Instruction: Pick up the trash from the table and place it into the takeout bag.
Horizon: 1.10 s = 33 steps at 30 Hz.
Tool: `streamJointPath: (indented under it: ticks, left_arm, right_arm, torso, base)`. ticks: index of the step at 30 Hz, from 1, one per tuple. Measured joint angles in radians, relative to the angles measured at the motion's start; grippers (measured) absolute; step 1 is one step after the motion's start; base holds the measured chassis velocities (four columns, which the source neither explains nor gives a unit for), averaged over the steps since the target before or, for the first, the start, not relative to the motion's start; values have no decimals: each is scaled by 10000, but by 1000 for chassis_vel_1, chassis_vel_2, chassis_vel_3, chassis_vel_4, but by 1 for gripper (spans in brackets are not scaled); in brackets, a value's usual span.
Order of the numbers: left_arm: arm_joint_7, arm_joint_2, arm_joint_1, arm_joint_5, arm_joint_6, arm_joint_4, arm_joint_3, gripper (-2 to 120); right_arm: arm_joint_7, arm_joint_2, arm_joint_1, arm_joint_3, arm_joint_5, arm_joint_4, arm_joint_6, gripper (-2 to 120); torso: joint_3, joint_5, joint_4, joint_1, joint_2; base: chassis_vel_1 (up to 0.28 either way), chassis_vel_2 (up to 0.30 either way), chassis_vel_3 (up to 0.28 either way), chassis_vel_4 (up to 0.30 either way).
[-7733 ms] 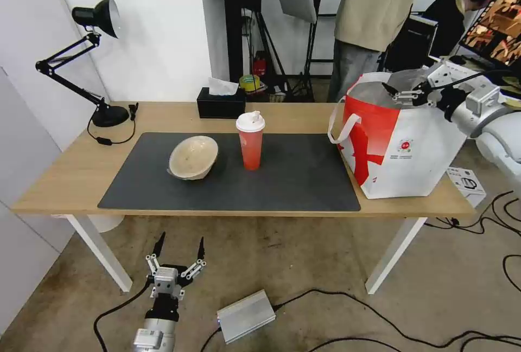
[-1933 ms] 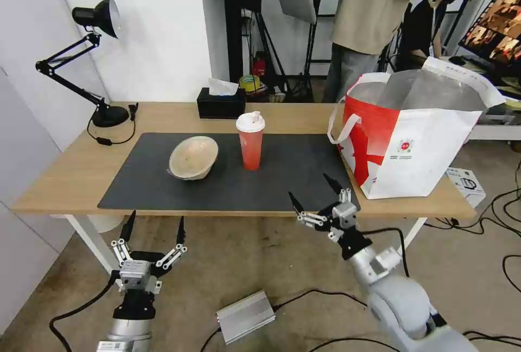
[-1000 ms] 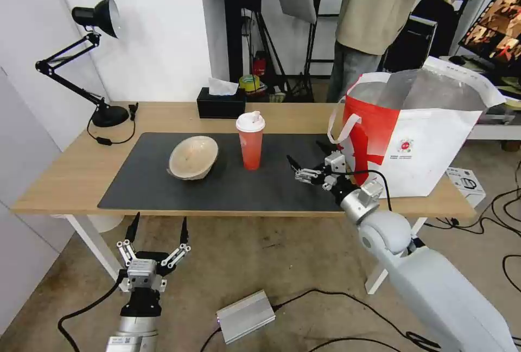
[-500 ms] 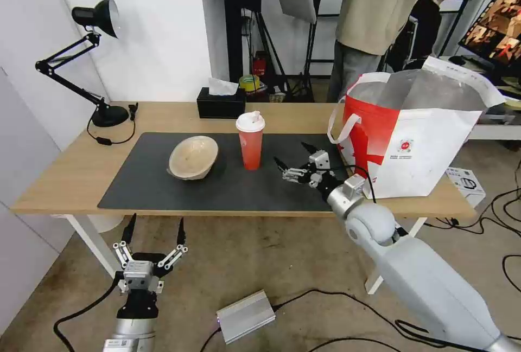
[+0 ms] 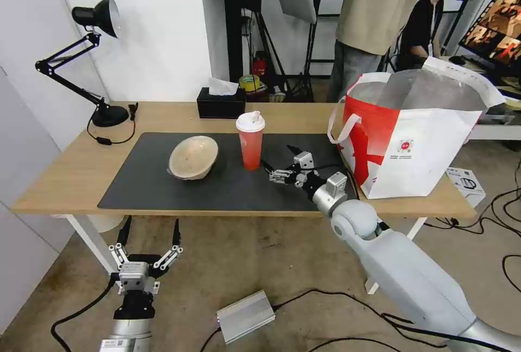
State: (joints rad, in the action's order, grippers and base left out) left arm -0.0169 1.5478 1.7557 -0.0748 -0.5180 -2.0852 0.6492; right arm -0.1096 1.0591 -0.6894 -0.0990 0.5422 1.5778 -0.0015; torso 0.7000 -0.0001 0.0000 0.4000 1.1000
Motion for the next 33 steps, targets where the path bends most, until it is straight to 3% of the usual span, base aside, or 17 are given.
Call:
streamJointPath:
  ticks: [33]
  left_arm:
    - [-3, 33, -286, 154, 30, 372, 153, 100]
  right_arm:
    - [-227, 964, 1155, -659, -87, -1497, 235, 100]
  torso:
    - [0, 0, 0, -1, -1]
  base:
    - [0, 0, 0, 0]
